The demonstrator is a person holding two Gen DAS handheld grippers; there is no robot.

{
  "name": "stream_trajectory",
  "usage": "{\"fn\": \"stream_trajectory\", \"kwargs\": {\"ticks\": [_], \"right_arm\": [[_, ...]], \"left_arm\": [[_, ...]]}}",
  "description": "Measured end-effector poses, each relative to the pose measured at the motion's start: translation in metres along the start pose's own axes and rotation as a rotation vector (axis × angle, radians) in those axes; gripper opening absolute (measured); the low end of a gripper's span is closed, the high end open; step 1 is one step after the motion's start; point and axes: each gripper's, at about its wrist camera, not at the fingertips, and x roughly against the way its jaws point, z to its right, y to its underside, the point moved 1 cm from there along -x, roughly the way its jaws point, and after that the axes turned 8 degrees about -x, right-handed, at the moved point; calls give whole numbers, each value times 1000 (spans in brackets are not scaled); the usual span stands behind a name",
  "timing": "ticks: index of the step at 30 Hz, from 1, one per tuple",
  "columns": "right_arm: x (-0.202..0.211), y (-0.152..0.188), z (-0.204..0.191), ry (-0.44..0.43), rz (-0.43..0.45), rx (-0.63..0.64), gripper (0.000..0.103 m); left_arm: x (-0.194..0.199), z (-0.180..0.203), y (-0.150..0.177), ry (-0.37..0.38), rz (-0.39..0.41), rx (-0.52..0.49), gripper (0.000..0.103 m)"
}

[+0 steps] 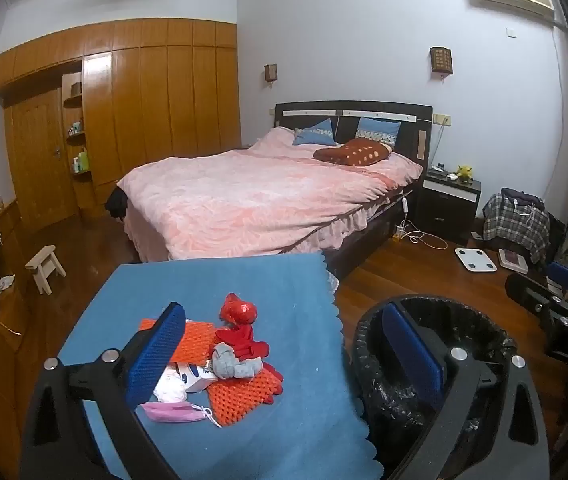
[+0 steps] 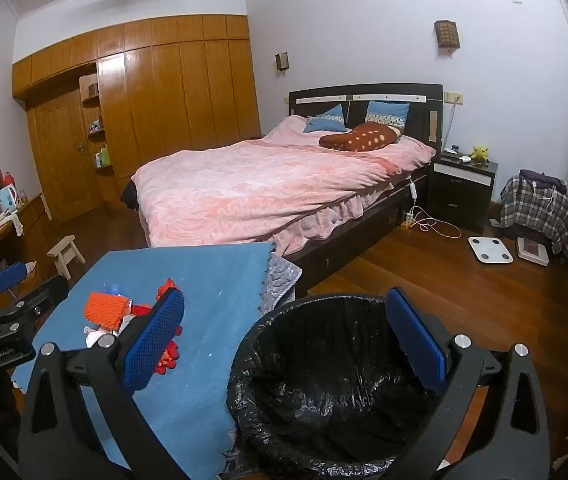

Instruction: Collect trash

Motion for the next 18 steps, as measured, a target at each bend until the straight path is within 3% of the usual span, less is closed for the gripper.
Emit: {"fn": "stream_trajectory", "kwargs": {"ticks": [18], "right_arm": [[1,-1,0,1,-7,-4,98]], "left_arm": [[-1,2,1,-1,-6,5,97]]}}
